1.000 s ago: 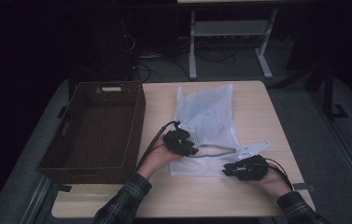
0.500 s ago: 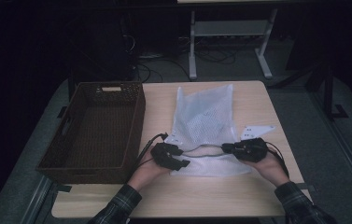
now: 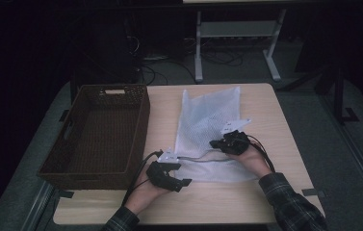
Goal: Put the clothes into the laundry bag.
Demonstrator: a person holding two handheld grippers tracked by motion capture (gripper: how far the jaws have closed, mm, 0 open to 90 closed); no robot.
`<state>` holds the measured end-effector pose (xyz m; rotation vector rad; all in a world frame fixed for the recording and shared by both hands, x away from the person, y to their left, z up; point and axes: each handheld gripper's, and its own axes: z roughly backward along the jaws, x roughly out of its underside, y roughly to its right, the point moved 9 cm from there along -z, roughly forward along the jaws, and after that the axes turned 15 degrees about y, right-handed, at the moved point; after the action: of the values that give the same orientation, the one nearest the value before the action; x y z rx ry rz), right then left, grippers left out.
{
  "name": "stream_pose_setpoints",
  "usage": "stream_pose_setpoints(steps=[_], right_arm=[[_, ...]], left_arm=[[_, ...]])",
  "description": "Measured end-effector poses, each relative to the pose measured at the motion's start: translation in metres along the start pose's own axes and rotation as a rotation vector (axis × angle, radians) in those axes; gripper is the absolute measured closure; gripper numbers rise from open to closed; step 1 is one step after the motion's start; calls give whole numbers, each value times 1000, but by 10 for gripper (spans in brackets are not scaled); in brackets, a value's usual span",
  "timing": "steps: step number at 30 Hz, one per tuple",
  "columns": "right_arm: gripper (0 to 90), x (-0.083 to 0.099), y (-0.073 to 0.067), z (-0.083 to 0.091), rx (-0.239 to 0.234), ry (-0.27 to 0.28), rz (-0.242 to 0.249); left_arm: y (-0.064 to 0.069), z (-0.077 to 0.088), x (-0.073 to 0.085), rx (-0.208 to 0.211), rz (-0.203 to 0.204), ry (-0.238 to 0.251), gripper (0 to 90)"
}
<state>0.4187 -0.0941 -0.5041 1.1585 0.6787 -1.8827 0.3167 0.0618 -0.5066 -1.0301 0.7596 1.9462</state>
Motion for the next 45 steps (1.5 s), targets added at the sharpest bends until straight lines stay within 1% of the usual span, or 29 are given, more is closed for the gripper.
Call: stream_pose_setpoints(steps=[1,2,5,7,9,11,13,14,15,17,20,22,24,25,27,29,31,33,34,35,37,40,41,45], right_arm=[[899,6,1,-1,2,-27,0],[899,12,1,-3,2,-54,3],[899,20,-1,-3,-18,-78,-6],[898,26,-4,1,-27,-98,0],[898,25,-5,5,-28,-89,-6],[894,21,-6,11,-36,-61,-11],[852,15,-7,17,-45,-36,-19],[828,11,-9,19,-55,-24,-25],[793,7,-12,20,-76,-8,-25],[744,1,-17,20,-107,6,-19],[687,-10,-26,17,-147,29,-4],[655,-15,-31,12,-173,26,10],[633,-19,-37,5,-203,12,42],[627,-22,-39,2,-211,12,54],[618,-24,-44,-5,-234,6,60],[612,-25,-47,-12,-242,-7,84],[608,-27,-50,-20,-254,-14,86],[611,-29,-54,-28,-257,-6,92],[612,-30,-56,-32,-265,-15,91],[620,-30,-58,-37,-270,-26,100],[635,-32,-61,-45,-274,-34,105],[654,-37,-67,-59,-295,-39,115],[659,-38,-70,-64,-303,-48,111],[679,-41,-75,-80,-317,-69,125]], left_arm=[[1,1,3,-6,-7,-10,282],[2,1,4,-7,-6,-9,272],[6,5,8,-8,-5,-10,269],[9,9,11,-14,-11,-7,268],[11,12,14,-19,-12,-13,265],[13,14,18,-31,-16,-21,259],[15,15,22,-38,-11,-23,253],[15,15,24,-44,-7,-25,249],[15,16,25,-49,-3,-26,246],[13,17,27,-70,-3,-35,237],[8,19,29,-96,9,-38,225],[5,20,31,-108,14,-38,208],[2,19,32,-116,19,-36,183],[1,18,33,-119,15,-40,172],[-1,18,35,-134,-1,-51,158],[-3,17,37,-141,-7,-52,147],[-5,17,37,-143,-11,-49,146],[-6,17,36,-141,-12,-39,146],[-6,17,35,-141,-16,-37,146],[-6,17,35,-143,-18,-33,146],[-7,17,35,-142,-21,-31,146],[-8,18,35,-145,-23,-29,146],[-8,18,35,-144,-23,-29,146],[-7,19,35,-143,-21,-26,146]])
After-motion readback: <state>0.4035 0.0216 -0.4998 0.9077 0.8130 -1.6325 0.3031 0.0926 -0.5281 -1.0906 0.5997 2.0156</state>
